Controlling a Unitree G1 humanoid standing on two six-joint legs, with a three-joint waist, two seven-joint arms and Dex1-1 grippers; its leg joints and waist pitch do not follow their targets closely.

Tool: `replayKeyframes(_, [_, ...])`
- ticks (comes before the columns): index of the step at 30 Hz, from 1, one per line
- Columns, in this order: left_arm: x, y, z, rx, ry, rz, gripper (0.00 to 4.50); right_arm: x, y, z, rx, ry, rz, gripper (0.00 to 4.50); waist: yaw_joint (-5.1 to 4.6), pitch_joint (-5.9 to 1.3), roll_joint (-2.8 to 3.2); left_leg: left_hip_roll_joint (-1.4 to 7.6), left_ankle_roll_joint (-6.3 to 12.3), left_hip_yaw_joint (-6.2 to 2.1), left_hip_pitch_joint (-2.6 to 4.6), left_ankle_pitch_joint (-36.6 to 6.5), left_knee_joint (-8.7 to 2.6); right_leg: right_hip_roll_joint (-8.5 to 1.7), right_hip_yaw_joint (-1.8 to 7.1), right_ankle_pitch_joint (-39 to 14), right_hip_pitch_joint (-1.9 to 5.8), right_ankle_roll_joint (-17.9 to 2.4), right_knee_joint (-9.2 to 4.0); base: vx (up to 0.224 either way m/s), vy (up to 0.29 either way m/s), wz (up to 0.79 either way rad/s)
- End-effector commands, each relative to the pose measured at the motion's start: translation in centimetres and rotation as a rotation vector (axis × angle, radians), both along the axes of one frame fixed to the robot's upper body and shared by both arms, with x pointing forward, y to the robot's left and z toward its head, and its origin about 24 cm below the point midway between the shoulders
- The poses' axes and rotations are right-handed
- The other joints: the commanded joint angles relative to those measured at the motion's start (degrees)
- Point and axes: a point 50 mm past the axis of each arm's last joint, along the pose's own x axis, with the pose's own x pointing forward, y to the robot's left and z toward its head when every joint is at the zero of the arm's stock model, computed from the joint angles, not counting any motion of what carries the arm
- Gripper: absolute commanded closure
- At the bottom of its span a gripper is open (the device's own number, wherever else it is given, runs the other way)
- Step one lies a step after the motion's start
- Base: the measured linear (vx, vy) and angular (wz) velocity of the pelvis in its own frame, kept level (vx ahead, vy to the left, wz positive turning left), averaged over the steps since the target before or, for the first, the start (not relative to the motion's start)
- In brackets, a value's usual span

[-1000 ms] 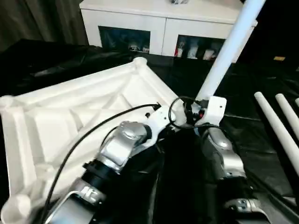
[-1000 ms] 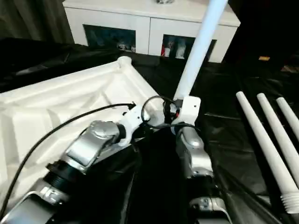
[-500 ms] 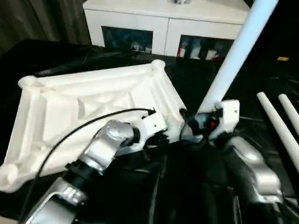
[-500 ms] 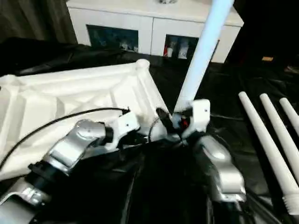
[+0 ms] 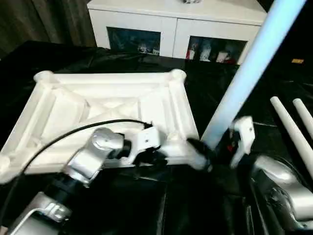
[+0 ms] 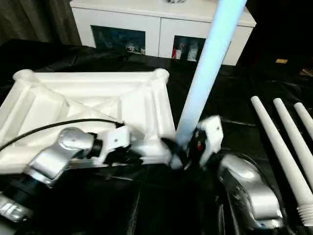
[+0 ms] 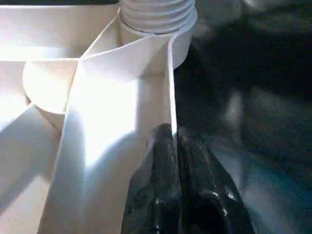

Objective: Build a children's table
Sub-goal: Rotate leg to tighten

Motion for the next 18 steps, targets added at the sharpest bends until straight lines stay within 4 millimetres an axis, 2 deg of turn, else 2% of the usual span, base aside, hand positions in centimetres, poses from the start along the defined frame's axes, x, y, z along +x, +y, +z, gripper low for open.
replayKeyframes(1, [-0.3, -0.4, 0.5, -0.018, -0.012, -0.056, 4.5, -0.5, 0.3, 0.2, -0.011, 0.001, 0.061, 0.1, -0.01, -3.46, 0.11, 4.23, 3.45, -1.72, 1.66, -7.89, -4.03, -4.3, 2.4, 1.54, 2.08, -16.72, -2.72, 0.0, 0.0, 0.0])
replayKeyframes(5, [-0.3, 0.1, 0.5, -0.008, -0.004, -0.062, 4.5, -0.7, 0.1, 0.3, -0.028, 0.0, 0.082, 0.1, -0.04, -3.29, 0.25, 4.27, 1.59, -1.8, 1.79, -10.33, -4.19, -4.29, 2.53, -2.45, 1.84, -16.12, -2.98, 0.0, 0.0, 0.0])
replayKeyframes(8, [-0.2, 0.6, 0.5, -0.001, -0.001, -0.066, 4.5, -0.8, -0.3, 0.3, -0.037, -0.004, 0.092, 0.1, 0.01, -3.31, 0.23, 4.17, 1.07, -1.77, 1.73, -10.79, -4.15, -4.32, 2.61, -2.75, 1.87, -15.83, -3.01, 0.0, 0.0, 0.0])
replayKeyframes(10, [-0.2, 0.7, 0.6, 0.0, -0.001, -0.067, 4.5, -0.9, -0.4, 0.4, -0.04, -0.006, 0.096, 0.1, 0.03, -3.38, 0.19, 4.16, 1.23, -1.75, 1.73, -10.3, -4.05, -4.33, 2.61, -1.99, 1.86, -15.92, -2.92, 0.0, 0.0, 0.0])
replayKeyframes(11, [-0.2, 0.8, 0.6, 0.001, -0.001, -0.066, 4.5, -0.9, -0.6, 0.4, -0.042, -0.011, 0.097, 0.1, 0.15, -3.44, 0.41, 4.15, 1.33, -1.77, 1.68, -9.93, -3.98, -4.42, 2.61, -1.48, 1.94, -16.05, -2.86, 0.0, 0.0, 0.0])
replayKeyframes(13, [-0.1, 0.9, 0.6, 0.003, -0.001, -0.065, 4.5, -0.9, -0.9, 0.4, -0.044, -0.013, 0.095, 0.1, 0.13, -3.55, 0.27, 4.09, 1.92, -1.8, 1.53, -8.74, -3.87, -4.28, 2.5, 0.47, 2.07, -16.39, -2.61, 0.0, 0.0, 0.0])
replayKeyframes(14, [-0.1, 0.9, 0.6, 0.004, -0.001, -0.064, 4.5, -1.0, -1.0, 0.4, -0.046, -0.013, 0.094, 0.36, 0.12, -3.54, 0.26, 4.1, 2.03, -1.8, 1.54, -8.69, -3.86, -4.29, 2.49, 0.61, 2.06, -16.48, -2.6, 0.0, 0.0, 0.0])
replayKeyframes(16, [-0.1, 0.9, 0.6, 0.005, -0.001, -0.064, 4.5, -1.0, -1.0, 0.3, -0.051, -0.01, 0.097, 0.36, 0.07, -3.57, 0.37, 4.13, 2.23, -1.83, 1.58, -8.54, -3.83, -4.28, 2.44, 0.86, 2.05, -16.78, -2.56, 0.0, 0.0, 0.0])
replayKeyframes(18, [0.0, 1.0, 0.6, 0.006, -0.001, -0.066, 4.5, -1.2, -1.1, 0.1, -0.066, -0.002, 0.11, 0.61, 0.11, -3.57, 0.33, 4.15, 2.42, -1.8, 1.57, -8.68, -3.77, -4.35, 2.46, 0.85, 2.11, -17.01, -2.56, 0.0, 0.0, 0.0])
